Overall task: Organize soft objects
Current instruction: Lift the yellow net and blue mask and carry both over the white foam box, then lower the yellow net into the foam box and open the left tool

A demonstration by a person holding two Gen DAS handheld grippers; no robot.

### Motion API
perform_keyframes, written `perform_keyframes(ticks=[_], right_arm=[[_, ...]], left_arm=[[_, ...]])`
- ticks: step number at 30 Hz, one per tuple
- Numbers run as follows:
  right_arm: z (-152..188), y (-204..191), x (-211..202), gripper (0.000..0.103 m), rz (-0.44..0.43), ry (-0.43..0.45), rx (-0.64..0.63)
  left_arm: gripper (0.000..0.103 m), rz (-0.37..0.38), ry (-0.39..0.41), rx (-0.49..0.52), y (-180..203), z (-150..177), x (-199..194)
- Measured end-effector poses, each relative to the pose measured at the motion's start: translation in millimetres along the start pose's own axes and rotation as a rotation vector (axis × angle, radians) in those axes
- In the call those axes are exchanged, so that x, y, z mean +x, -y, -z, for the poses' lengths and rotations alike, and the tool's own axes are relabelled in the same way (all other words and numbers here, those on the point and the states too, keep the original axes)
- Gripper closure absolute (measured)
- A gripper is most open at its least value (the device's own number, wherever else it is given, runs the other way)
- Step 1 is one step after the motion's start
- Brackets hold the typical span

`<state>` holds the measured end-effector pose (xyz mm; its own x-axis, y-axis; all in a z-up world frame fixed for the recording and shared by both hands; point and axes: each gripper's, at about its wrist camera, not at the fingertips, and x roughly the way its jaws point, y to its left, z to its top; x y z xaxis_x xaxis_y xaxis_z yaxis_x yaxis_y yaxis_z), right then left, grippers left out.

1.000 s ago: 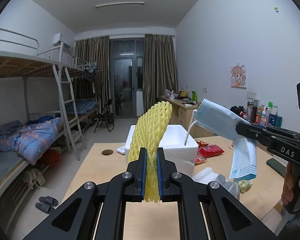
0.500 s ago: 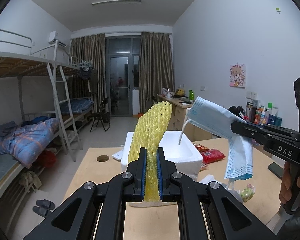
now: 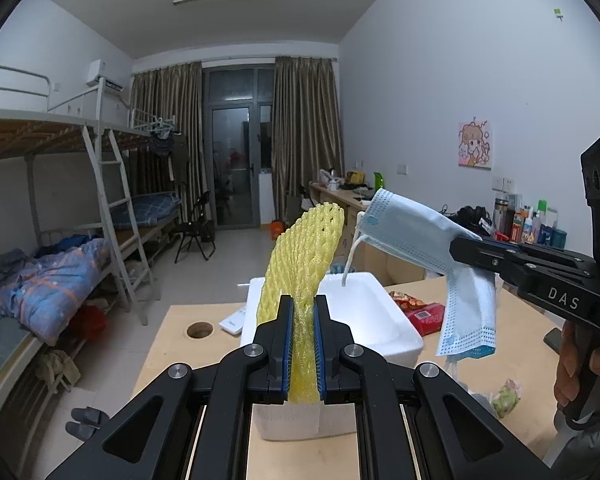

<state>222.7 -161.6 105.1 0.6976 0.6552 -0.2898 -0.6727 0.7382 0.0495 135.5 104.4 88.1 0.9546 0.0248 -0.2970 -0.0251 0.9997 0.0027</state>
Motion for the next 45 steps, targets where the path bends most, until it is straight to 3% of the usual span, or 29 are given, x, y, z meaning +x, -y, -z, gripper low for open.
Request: perform_keyframes(ticks=[22,45], right_arm=[[-14,10,33,0.091,0.014,-0.009,0.004],[-9,22,53,0.091,0.048,-0.065,0.038]], left_arm=[[0.093,0.05,-0.04,-0.004,-6,-30,77],[0.093,0.081,-0.169,-0.043,-10,-10,148]])
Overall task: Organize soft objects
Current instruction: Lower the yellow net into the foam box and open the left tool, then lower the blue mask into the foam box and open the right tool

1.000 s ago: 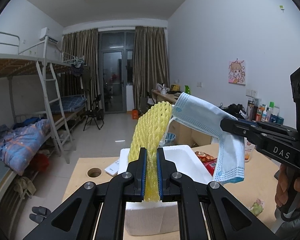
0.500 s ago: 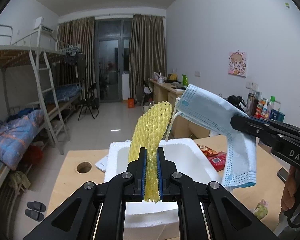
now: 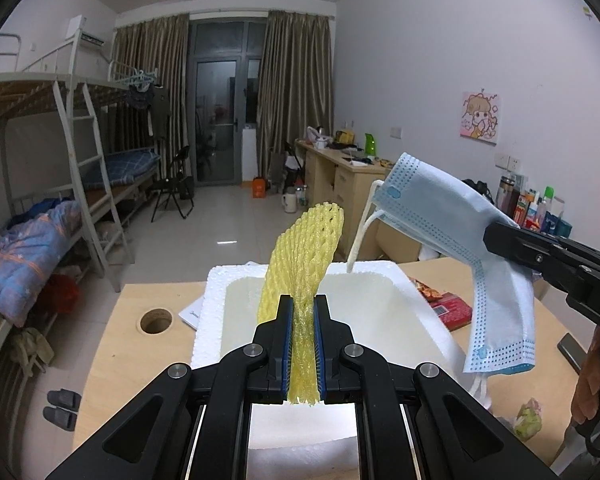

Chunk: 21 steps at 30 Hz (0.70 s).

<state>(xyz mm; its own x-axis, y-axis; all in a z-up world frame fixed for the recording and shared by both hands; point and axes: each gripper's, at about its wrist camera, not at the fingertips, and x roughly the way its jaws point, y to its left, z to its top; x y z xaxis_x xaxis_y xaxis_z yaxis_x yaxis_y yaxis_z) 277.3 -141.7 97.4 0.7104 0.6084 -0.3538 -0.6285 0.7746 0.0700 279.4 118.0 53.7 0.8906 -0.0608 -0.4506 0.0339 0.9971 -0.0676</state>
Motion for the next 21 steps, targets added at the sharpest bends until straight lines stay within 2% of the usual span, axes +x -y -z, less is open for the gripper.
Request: perform_keyframes(ticks=[5,6,7,8,9,10,14,21], right_arm=[[-1,0,3,0.091,0.005,-0.005,0.004],[-1,0,3,0.091,0.006,-0.005,0.006],[-2,0,3,0.091,0.007,-0.003,0.007],[-1,1,3,0.091,0.008,-0.003,0.006],[-1,0,2,0.091,0.01,-0.001,0.006],[0,0,1,0.091,0.011,0.0,0.006],[0,-1,0,0.091,0.013,0.003,0.003],[0,0,0,0.091,0.011,0.002,0.0]], left_arm=[[0.089,-0.012,0.0,0.007,-2,3,3],[0.08,-0.014,0.002,0.005,-2,3,2],[0.061,-0.013,0.003,0.005,-2,3,1],[0.049,-0.018,0.003,0.007,-2,3,2],[0.028,-0.027,0.004,0.01,-4,3,1],[0.02,-0.037,0.008,0.01,-4,3,1],[0.016,-0.084,0.064,0.014,-4,4,-10],[0.015,-0.099,0.084,0.016,-8,5,-18]])
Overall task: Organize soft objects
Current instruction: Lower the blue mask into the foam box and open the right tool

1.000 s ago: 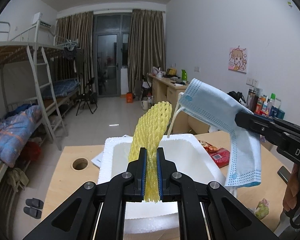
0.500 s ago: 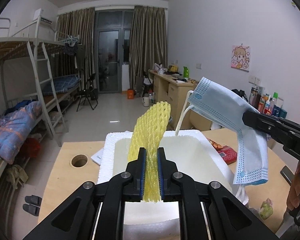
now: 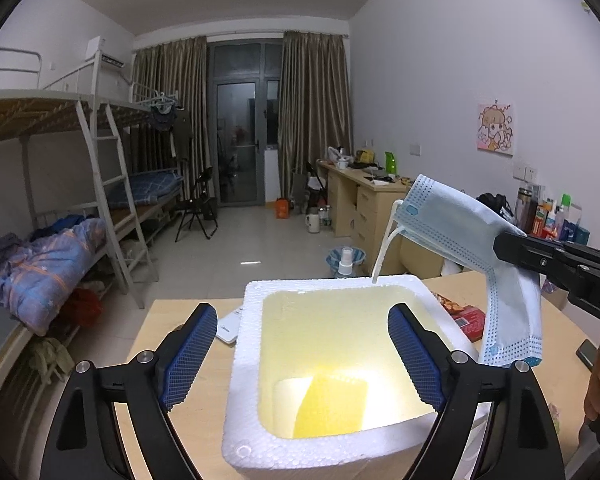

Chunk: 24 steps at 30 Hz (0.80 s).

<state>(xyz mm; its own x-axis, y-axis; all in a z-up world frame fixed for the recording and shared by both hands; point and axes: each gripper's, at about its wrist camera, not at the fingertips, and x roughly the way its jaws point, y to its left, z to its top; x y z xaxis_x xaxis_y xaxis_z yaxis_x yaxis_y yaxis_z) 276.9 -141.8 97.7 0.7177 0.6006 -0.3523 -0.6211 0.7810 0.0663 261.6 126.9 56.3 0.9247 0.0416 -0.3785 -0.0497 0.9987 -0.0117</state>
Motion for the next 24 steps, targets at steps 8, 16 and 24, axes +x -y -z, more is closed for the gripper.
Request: perform_keyframes(ticks=[8,16,24], right_arm=[[-4,-8,5,0.091,-0.007,0.002,-0.009],[-6,-21,16,0.091,-0.031,-0.006,-0.025],[-6,-26,29,0.091,-0.048,-0.032,-0.027]], left_arm=[[0.009,-0.018,0.032,-0.009,-14,0,-16],[0.001,-0.068,0.076,-0.009,-32,1,-36],[0.0,-0.086,0.078,-0.023,-48,6,-47]])
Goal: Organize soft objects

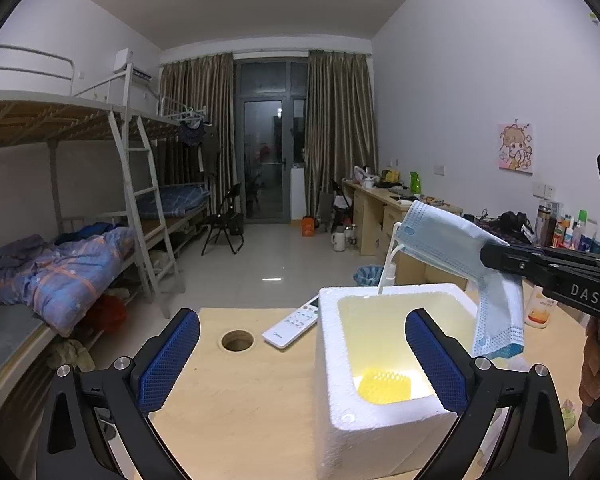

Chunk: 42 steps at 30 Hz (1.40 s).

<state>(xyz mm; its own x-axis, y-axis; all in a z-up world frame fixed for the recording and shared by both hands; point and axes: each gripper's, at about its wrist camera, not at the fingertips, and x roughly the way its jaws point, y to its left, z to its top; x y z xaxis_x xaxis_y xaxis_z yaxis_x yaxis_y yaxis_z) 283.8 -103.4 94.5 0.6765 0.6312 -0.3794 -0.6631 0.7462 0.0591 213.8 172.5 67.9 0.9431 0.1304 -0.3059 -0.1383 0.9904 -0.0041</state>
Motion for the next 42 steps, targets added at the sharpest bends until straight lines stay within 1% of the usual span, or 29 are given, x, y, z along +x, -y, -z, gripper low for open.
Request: perform_keyframes(ticks=[10,12,13,14,16,17,19,22,30,32,34,36,38,39,40,41,42], right_arm=[[3,5,19,0.09,0.021,-0.043,0.004],[4,6,20,0.085,0.033,-0.05,0.012],[4,6,20,0.077,0.033,-0.054,0.016],[4,6,21,0.066,0.032,-0.056,0.016],[4,6,19,0.052,0.028,-0.05,0.023],[4,7,18,0.05,0.022,-0.048,0.025],[3,5,16,0.05,0.025,-0.046,0.02],[3,4,13,0.046,0.021,-0.045,0.02],[2,4,2,0.043,0.025,-0.031,0.02],[2,4,-2,0.035,0.03,-0.027,0.021],[3,5,-8,0.031,0.034,-0.019,0.025],[3,5,-14,0.028,0.033,-0.006,0.032],[3,6,-23,0.017,0.03,0.011,0.041],[2,6,-26,0.015,0.028,0.019,0.046],[2,6,-30,0.01,0.028,0.027,0.051],[2,6,-37,0.007,0.027,0.038,0.05],[2,6,-39,0.006,0.028,0.045,0.048]], left_arm=[[0.0,-0.001,-0.009,-0.028,-9,2,2],[0.0,0.005,-0.01,-0.03,-10,2,2],[0.0,0.006,-0.009,-0.03,-9,2,3],[0.0,0.006,-0.009,-0.031,-8,2,3],[0.0,0.013,-0.012,-0.031,-10,2,4],[0.0,0.014,-0.013,-0.032,-10,2,5],[0.0,0.013,-0.014,-0.034,-10,2,6],[0.0,0.015,-0.016,-0.036,-10,2,6],[0.0,0.022,-0.01,-0.032,-8,0,2],[0.0,0.04,-0.016,-0.035,-7,-1,-1],[0.0,0.052,-0.018,-0.043,-6,-1,-4],[0.0,0.044,-0.013,-0.041,-3,-2,-8],[0.0,0.045,-0.007,-0.035,0,-2,-14],[0.0,0.046,-0.003,-0.03,3,-2,-18],[0.0,0.046,0.001,-0.027,6,-3,-21],[0.0,0.047,0.004,-0.024,8,-2,-25],[0.0,0.05,0.008,-0.022,11,-2,-29]])
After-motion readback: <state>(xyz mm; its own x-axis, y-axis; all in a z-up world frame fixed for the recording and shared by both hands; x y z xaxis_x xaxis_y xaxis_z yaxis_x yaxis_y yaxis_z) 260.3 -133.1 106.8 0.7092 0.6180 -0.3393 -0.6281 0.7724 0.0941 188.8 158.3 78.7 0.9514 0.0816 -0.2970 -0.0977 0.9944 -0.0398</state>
